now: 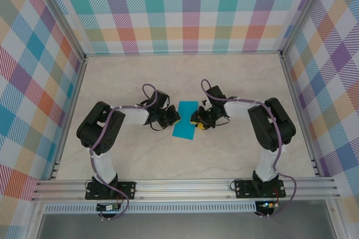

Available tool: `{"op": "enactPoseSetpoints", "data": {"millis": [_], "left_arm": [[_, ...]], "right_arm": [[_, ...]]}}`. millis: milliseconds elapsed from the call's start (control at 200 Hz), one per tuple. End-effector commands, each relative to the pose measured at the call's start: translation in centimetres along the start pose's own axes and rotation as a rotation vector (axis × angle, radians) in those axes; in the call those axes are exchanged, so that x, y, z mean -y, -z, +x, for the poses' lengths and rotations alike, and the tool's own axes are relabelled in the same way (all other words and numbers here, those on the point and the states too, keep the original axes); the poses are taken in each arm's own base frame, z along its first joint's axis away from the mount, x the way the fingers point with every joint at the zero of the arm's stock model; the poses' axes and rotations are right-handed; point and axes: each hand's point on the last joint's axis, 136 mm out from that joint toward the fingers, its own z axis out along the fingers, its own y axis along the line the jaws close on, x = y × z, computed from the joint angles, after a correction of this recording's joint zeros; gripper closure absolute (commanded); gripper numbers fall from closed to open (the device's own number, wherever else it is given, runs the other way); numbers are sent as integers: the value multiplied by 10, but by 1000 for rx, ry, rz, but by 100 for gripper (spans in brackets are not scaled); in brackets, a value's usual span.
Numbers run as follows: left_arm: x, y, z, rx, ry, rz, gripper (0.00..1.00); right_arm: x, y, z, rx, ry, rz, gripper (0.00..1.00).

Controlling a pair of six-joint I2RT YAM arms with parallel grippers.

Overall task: Fold a paper plane with a square sheet of paper (pick it up from the middle)
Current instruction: Turn over the paper at the center of the table.

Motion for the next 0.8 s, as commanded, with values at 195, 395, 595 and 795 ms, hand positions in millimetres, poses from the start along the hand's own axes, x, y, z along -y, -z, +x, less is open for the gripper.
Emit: {"op": "enactPoseSetpoints", "data": {"millis": [195,395,595,795], "left_arm": [[7,8,1,0,-50,-19,96],[20,13,-12,30,-98,-48,83],[13,14,-15,36,-86,-91,82],[17,28,-13,79,-68,-59,82]], "right_arm": [[-18,-2,-9,29,56,-69,64],[-24,-2,-11,30,91,-93,64],[-26,-3,-11,16,106,-100,64],[-30,-5,-7,-3,137,-143,66]]}}
